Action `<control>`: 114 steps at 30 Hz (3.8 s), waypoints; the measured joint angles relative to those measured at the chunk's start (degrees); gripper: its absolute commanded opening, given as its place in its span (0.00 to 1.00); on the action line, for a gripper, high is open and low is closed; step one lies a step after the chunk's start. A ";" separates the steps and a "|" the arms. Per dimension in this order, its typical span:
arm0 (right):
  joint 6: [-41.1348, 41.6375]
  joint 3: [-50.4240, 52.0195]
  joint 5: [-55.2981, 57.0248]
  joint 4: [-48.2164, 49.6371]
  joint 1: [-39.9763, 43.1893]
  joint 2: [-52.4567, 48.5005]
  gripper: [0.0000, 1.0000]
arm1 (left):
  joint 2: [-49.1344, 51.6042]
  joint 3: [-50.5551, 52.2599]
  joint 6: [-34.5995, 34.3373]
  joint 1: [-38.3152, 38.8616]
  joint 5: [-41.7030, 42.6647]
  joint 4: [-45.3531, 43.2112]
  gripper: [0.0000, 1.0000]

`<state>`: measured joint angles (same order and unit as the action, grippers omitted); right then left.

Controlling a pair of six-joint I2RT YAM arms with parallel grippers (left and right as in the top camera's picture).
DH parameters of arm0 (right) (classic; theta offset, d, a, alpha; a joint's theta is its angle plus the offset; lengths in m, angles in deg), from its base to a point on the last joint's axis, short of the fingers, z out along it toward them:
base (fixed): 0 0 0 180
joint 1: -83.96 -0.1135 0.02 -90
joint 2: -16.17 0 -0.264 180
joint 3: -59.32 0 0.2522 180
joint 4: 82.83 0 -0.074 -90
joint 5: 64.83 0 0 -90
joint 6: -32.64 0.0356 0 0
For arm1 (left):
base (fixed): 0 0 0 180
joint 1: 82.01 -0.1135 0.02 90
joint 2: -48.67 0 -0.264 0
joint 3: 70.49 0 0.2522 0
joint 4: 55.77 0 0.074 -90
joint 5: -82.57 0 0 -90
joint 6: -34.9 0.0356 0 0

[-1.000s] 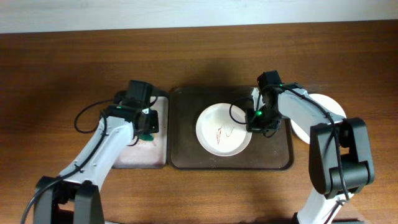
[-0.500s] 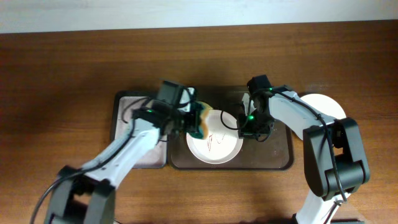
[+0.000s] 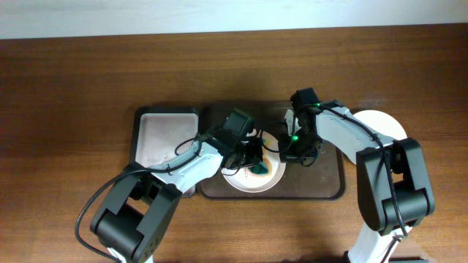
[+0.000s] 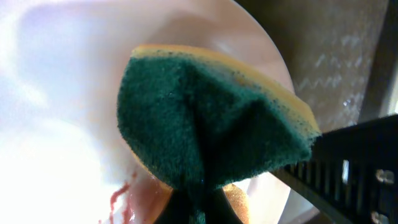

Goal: Clean dirty plates on tray and stack at the side
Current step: 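Scrub the pink plate with the sponge in the left gripper, then lift the pink plate and stack it on the plate pile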

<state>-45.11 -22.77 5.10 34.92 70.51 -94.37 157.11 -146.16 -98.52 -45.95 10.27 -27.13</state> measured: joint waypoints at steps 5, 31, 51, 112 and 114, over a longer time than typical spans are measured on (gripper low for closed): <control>0.02 0.09 -0.55 0.07 -0.11 -0.04 0.04 | -0.24 -1.92 -0.59 0.42 -7.87 8.55 0.00; 0.83 0.11 -0.83 -0.13 -0.22 -0.04 0.04 | 1.51 -0.94 -3.58 0.26 0.31 -3.10 0.00; 0.81 0.31 -0.76 0.59 -0.22 -0.04 0.05 | -17.90 -0.92 16.20 -10.91 -12.46 20.55 0.00; 3.85 -1.99 80.81 -2.95 -30.47 22.97 0.04 | -2.78 -0.68 35.08 -29.33 -18.14 30.05 0.00; 3.85 -1.99 83.45 -2.64 -30.47 22.97 0.04 | -2.78 -0.68 35.08 -29.33 -18.14 30.05 0.41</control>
<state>-41.26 -24.76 88.55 32.27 40.04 -71.40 154.33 -146.83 -63.44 -75.28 -7.87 2.92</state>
